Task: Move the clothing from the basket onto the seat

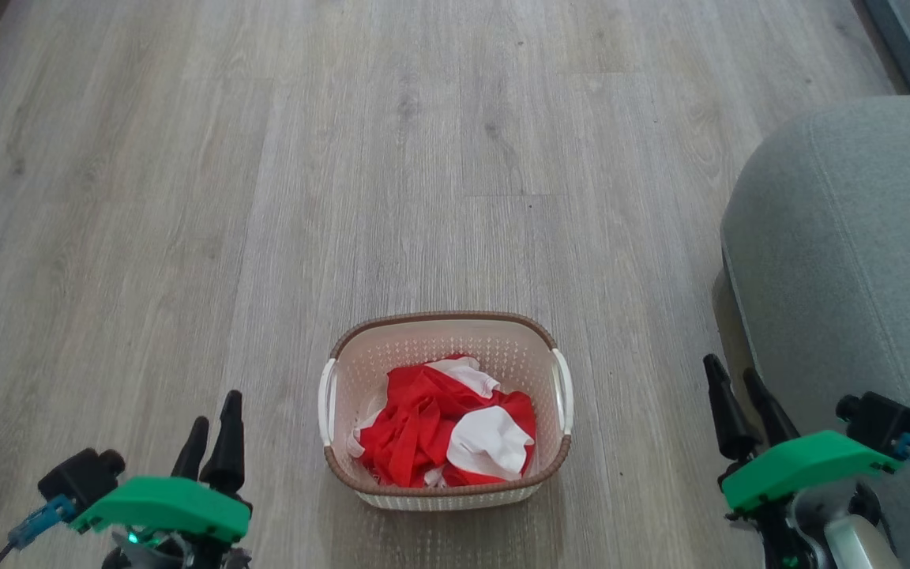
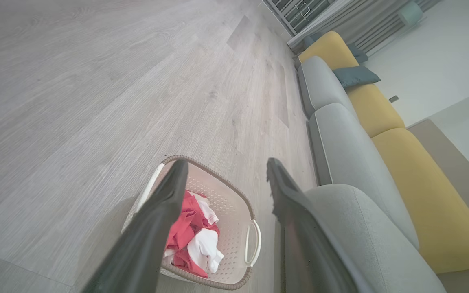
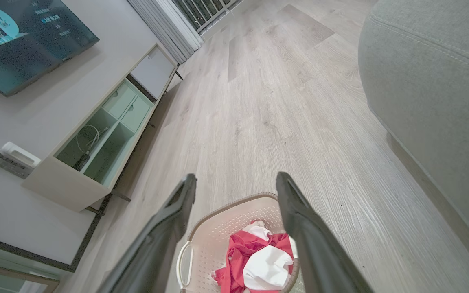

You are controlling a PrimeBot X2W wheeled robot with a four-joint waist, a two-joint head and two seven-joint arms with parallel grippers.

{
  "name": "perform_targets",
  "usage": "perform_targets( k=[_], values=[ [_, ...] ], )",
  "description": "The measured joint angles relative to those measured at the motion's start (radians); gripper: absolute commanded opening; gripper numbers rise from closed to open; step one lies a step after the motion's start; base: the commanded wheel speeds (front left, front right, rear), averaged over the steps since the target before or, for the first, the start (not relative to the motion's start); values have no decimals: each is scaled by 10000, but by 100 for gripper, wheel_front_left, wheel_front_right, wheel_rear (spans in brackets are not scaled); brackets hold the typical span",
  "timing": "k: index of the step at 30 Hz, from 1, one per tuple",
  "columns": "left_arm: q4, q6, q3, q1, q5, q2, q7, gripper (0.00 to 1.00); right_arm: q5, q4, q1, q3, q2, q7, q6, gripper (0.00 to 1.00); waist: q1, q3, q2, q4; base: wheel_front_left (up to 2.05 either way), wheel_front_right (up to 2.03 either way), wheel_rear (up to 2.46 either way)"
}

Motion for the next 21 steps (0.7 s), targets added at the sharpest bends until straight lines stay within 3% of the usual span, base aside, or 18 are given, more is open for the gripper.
perform_targets(
  k=[21],
  values=[
    [-309,15,-46,-1,2903,2,-583,100,-2378,2,0,453,-234,-573,0,100,0,-61,0,41,0,0,0]
  ],
)
